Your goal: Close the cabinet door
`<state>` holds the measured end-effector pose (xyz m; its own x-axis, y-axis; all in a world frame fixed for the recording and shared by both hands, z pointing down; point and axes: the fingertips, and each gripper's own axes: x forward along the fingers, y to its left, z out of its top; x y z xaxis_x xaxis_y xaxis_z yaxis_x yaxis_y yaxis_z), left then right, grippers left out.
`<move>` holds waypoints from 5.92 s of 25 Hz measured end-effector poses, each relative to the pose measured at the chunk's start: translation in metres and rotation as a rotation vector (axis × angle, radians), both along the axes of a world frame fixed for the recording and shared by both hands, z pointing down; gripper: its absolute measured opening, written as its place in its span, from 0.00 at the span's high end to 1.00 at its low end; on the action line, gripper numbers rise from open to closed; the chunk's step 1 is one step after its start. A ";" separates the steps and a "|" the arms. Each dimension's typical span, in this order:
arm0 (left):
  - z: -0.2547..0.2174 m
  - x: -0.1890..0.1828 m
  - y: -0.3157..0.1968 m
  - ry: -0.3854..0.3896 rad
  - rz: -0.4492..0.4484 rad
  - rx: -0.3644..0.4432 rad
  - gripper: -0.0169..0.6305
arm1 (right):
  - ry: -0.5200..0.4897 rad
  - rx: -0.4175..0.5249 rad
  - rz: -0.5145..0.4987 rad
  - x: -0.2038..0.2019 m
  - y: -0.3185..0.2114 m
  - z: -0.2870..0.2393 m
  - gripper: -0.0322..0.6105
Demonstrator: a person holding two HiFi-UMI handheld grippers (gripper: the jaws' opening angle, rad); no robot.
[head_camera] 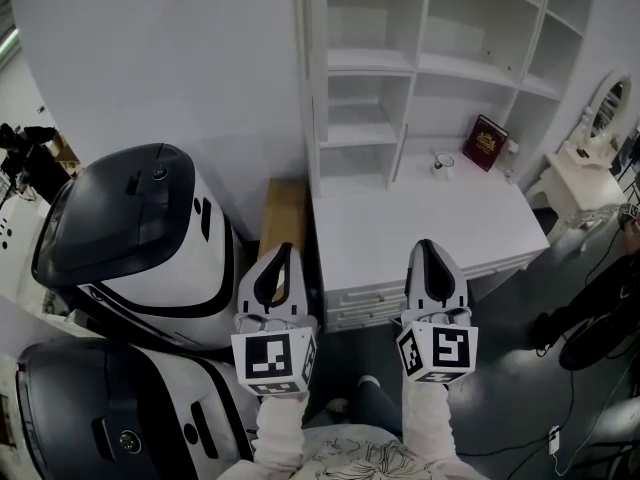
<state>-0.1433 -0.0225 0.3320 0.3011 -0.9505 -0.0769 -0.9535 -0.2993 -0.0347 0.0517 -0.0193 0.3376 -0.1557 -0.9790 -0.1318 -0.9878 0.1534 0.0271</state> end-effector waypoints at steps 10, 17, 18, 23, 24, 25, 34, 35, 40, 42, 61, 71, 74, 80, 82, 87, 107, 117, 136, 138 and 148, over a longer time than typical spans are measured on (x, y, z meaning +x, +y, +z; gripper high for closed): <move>0.003 -0.008 -0.035 -0.002 -0.076 -0.017 0.97 | 0.019 0.012 -0.121 -0.030 -0.057 -0.010 0.94; -0.004 -0.017 -0.072 -0.008 -0.152 -0.006 0.97 | 0.024 0.050 -0.239 -0.057 -0.104 -0.023 0.94; -0.006 -0.018 -0.077 -0.010 -0.161 -0.003 0.97 | 0.025 0.059 -0.258 -0.061 -0.110 -0.026 0.93; -0.016 -0.021 -0.097 -0.025 -0.208 0.008 0.97 | 0.023 0.096 -0.353 -0.081 -0.135 -0.043 0.87; -0.018 -0.022 -0.099 -0.029 -0.218 0.010 0.97 | 0.024 0.102 -0.372 -0.085 -0.139 -0.045 0.85; -0.019 -0.023 -0.101 -0.032 -0.227 0.012 0.97 | 0.025 0.109 -0.390 -0.090 -0.142 -0.048 0.84; -0.026 -0.044 -0.108 -0.048 -0.322 0.018 0.97 | 0.022 0.153 -0.502 -0.124 -0.159 -0.064 0.77; -0.026 -0.048 -0.108 -0.046 -0.335 0.016 0.97 | 0.024 0.156 -0.507 -0.127 -0.161 -0.064 0.76; -0.028 -0.063 -0.106 -0.046 -0.395 0.021 0.97 | 0.010 0.168 -0.526 -0.137 -0.169 -0.068 0.75; -0.029 -0.068 -0.104 -0.048 -0.415 0.021 0.97 | 0.002 0.172 -0.527 -0.140 -0.171 -0.069 0.75; -0.019 -0.073 -0.107 -0.034 -0.461 -0.005 0.97 | -0.005 0.202 -0.468 -0.137 -0.179 -0.071 0.78; -0.024 -0.059 -0.114 -0.034 -0.411 0.012 0.97 | -0.013 0.191 -0.464 -0.128 -0.178 -0.070 0.79; -0.026 -0.054 -0.117 -0.037 -0.392 0.016 0.97 | -0.016 0.191 -0.453 -0.122 -0.179 -0.070 0.79; -0.025 -0.043 -0.125 -0.036 -0.351 0.014 0.97 | -0.022 0.193 -0.423 -0.105 -0.180 -0.070 0.81; -0.025 -0.038 -0.128 -0.036 -0.336 0.012 0.97 | -0.020 0.192 -0.412 -0.099 -0.181 -0.070 0.81; -0.024 -0.024 -0.138 -0.038 -0.297 0.011 0.97 | -0.017 0.195 -0.387 -0.088 -0.184 -0.069 0.83; -0.017 0.019 -0.176 -0.025 -0.213 0.003 0.97 | -0.052 0.195 -0.338 -0.028 -0.203 -0.067 0.85; -0.017 0.040 -0.199 -0.028 -0.194 0.008 0.97 | -0.089 0.200 -0.365 0.000 -0.218 -0.067 0.84; -0.006 0.081 -0.240 -0.024 -0.157 0.007 0.97 | -0.174 0.196 -0.462 0.059 -0.267 -0.063 0.84; -0.004 0.088 -0.245 -0.018 -0.147 0.004 0.97 | -0.178 0.198 -0.476 0.063 -0.272 -0.063 0.84; 0.006 0.116 -0.267 -0.025 -0.098 -0.020 0.97 | -0.210 0.197 -0.517 0.082 -0.297 -0.063 0.83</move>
